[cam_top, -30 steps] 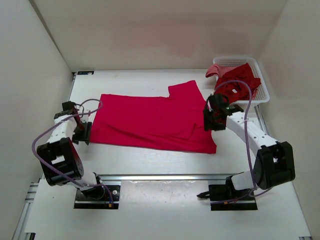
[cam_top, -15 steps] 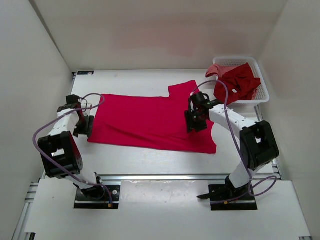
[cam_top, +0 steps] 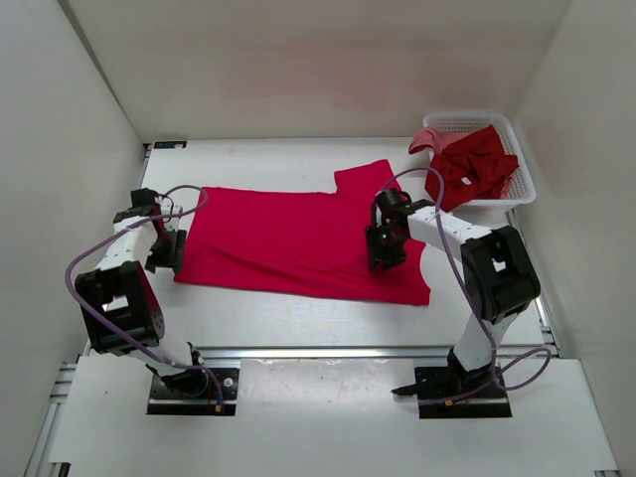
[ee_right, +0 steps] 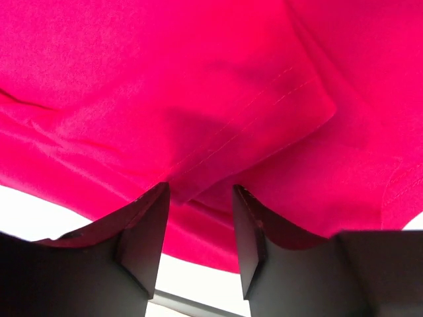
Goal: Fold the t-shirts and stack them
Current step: Fold the flattened tshirt in 1/3 of the way
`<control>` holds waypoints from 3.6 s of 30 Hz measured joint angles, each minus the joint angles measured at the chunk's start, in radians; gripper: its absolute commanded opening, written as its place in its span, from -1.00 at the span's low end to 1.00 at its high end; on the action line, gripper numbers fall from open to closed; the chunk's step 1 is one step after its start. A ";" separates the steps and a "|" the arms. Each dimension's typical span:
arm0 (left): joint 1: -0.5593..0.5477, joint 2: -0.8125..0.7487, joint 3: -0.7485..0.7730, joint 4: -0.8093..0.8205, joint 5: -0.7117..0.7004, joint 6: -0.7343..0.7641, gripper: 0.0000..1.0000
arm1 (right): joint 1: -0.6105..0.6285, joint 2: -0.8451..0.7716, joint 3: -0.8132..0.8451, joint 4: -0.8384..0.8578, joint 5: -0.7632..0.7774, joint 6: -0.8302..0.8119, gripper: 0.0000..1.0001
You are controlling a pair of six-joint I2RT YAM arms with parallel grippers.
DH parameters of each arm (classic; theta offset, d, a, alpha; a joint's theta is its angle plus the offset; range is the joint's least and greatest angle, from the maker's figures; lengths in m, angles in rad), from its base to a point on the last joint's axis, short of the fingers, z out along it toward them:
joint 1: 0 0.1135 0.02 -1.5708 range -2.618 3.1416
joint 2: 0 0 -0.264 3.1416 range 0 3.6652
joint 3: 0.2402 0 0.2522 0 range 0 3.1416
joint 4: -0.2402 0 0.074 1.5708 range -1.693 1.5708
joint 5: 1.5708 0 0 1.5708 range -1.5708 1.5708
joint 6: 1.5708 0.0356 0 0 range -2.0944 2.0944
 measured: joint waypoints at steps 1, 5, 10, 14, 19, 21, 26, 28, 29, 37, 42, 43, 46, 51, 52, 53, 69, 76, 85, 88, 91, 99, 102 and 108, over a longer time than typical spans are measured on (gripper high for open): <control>0.000 0.000 0.000 0.000 0.000 0.000 0.35 | -0.003 0.004 0.000 0.003 -0.003 0.000 -0.37; 0.000 0.000 0.000 0.000 0.001 0.000 0.36 | -0.014 0.039 0.028 0.009 -0.018 0.008 -0.53; 0.000 0.000 0.000 0.000 0.001 0.000 0.36 | -0.024 0.056 0.045 0.018 -0.022 0.011 -0.72; 0.004 0.000 0.000 0.000 0.003 0.000 0.35 | -0.034 0.063 0.046 0.026 -0.049 0.014 -1.00; 0.007 0.000 0.000 0.001 0.004 0.002 0.35 | -0.057 0.119 0.114 0.028 -0.095 0.018 -1.00; 0.007 0.000 0.000 0.001 0.003 0.003 0.36 | -0.066 0.148 0.156 0.034 -0.113 0.021 -1.00; 0.010 0.000 0.000 0.001 0.004 0.004 0.36 | -0.085 0.208 0.253 0.044 -0.161 0.037 -0.95; 0.012 0.000 0.000 0.001 0.004 0.004 0.36 | -0.086 0.233 0.289 0.048 -0.184 0.047 -0.82; 0.013 0.000 0.000 0.001 0.004 0.004 0.36 | -0.087 0.246 0.309 0.048 -0.196 0.052 -0.75; -0.022 0.000 0.045 -0.024 0.000 0.027 0.36 | -0.098 0.326 0.454 0.063 -0.292 0.073 -0.38; -0.124 0.011 0.307 -0.079 0.002 0.077 0.44 | -0.148 0.325 0.578 0.060 -0.302 0.047 -0.21; -0.183 0.013 0.379 -0.074 -0.003 0.102 0.45 | -0.169 0.313 0.592 0.061 -0.290 0.037 -0.18; -0.437 0.023 0.527 -0.068 -0.008 0.157 0.54 | -0.251 0.230 0.553 0.067 -0.240 -0.006 -0.03; -0.952 0.177 0.653 -0.056 0.142 0.210 0.60 | -0.324 -0.066 0.225 0.052 -0.077 -0.099 0.44; -1.028 0.234 0.670 -0.065 0.185 0.210 0.60 | -0.294 -0.111 0.172 0.046 -0.039 -0.119 0.48; -1.080 0.288 0.684 -0.068 0.222 0.206 0.57 | -0.250 -0.143 0.133 0.036 0.000 -0.134 0.47; -1.137 0.587 0.728 0.077 0.314 0.064 0.57 | -0.334 -0.360 -0.146 0.059 0.053 -0.095 0.35; -1.137 0.602 0.708 0.140 0.257 0.060 0.56 | -0.404 -0.386 -0.228 0.059 0.033 -0.065 0.37; -1.138 0.656 0.709 0.207 0.178 0.071 0.16 | -0.406 -0.420 -0.243 0.074 -0.008 -0.044 0.34; -1.142 0.666 0.709 0.213 0.173 0.069 -0.04 | -0.407 -0.429 -0.244 0.074 -0.009 -0.040 0.34; -1.145 0.672 0.709 0.219 0.167 0.062 -0.46 | -0.407 -0.431 -0.245 0.075 -0.009 -0.039 0.33; -1.126 0.672 0.713 0.229 0.156 0.036 -1.00 | -0.407 -0.431 -0.254 0.082 -0.021 -0.039 0.30; -1.100 0.672 0.713 0.229 0.159 0.016 -1.00 | -0.404 -0.431 -0.267 0.087 -0.029 -0.037 0.29; -1.028 0.672 0.708 0.230 0.165 -0.047 -0.94 | -0.379 -0.407 -0.271 0.100 -0.039 -0.036 0.30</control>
